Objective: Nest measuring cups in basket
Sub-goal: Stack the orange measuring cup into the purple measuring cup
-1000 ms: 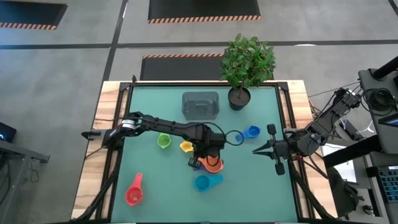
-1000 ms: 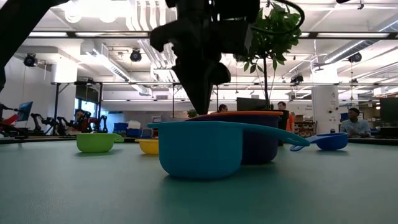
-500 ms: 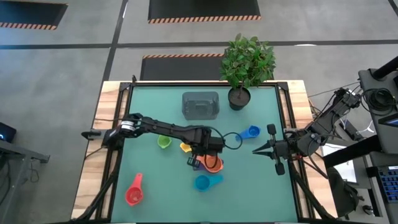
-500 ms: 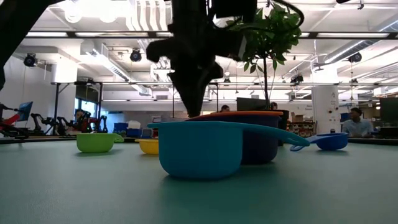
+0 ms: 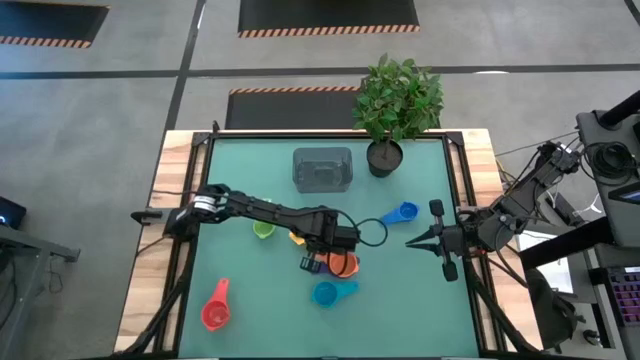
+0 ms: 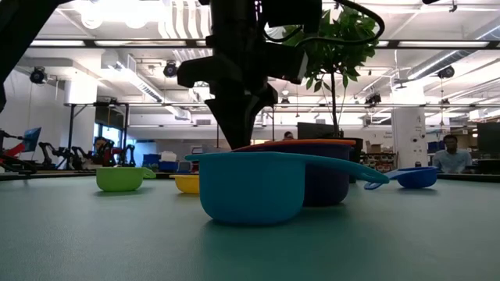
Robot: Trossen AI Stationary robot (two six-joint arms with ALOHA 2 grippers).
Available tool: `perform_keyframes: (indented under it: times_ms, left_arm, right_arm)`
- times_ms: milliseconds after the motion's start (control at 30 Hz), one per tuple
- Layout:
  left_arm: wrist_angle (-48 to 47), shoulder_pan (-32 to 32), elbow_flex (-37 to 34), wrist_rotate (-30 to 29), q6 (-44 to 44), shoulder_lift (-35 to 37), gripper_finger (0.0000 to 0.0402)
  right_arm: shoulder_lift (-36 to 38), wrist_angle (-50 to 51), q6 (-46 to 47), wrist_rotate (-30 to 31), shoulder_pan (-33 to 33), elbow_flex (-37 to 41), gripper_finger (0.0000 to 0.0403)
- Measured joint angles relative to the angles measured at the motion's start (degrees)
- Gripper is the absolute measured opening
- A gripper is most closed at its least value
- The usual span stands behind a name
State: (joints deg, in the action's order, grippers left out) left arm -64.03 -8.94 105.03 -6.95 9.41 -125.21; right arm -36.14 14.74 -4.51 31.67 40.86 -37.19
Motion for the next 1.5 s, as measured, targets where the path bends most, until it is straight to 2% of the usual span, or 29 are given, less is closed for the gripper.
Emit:
perform_keyframes:
  times_ms: [1500]
  left_arm:
    - [0.09,-5.02,-0.06,1.26,-8.27,0.00,0.0000]
  right_arm:
    - [0.00,-0.03,0.01,-0.03,-0.01,0.02,0.0009]
